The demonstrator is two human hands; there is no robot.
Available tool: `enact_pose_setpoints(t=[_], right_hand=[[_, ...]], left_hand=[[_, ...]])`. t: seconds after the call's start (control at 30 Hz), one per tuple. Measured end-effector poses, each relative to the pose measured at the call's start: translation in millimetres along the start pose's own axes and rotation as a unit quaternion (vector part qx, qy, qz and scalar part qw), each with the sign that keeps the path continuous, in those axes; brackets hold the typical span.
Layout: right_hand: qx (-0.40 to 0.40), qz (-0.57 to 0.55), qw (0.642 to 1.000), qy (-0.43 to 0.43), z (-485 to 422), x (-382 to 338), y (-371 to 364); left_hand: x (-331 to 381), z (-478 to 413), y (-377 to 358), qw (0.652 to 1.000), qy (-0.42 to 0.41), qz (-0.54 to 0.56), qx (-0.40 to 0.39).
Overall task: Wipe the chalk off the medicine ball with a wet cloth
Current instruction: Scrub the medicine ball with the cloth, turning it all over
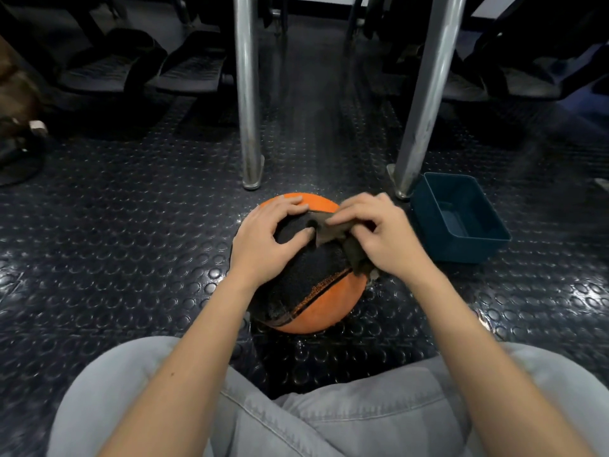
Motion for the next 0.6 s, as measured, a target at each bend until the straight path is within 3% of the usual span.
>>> enact_pose_setpoints(t=[0.17, 0.23, 0.3, 0.4, 0.5, 0.6], right_hand=[[0.008, 0.04, 0.984, -0.175, 11, 42, -3], [0.011, 0.049, 0.98, -0.191, 12, 45, -6], [0.024, 0.039, 0.979, -0.197, 10, 40, -9], [0.036, 0.017, 0.987, -0.155, 7, 19, -9], [0.005, 0.045, 0.999, -0.029, 17, -14, -14], [-0.019, 0.058, 0.998, 0.003, 23, -18, -15]], left_hand=[[5, 2, -2, 0.998, -0.019, -0.034, 0.05], [10, 2, -5, 0.996, -0.045, -0.057, 0.052], [19, 0, -7, 0.999, -0.007, -0.045, 0.028], [20, 1, -11, 0.996, 0.047, -0.074, 0.036], [15, 0, -8, 0.995, 0.055, -0.075, 0.046], [12, 0, -7, 0.996, 0.05, -0.058, 0.053]])
Point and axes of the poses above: each hand's wrist, its own z-axis away from the middle knuckle, its own y-axis out of the back of the hand, x = y × z, the point moved 1 cm from there along -z, towards the middle knuckle, and after that the axes turned 2 degrees about y, right-handed, at the moved point
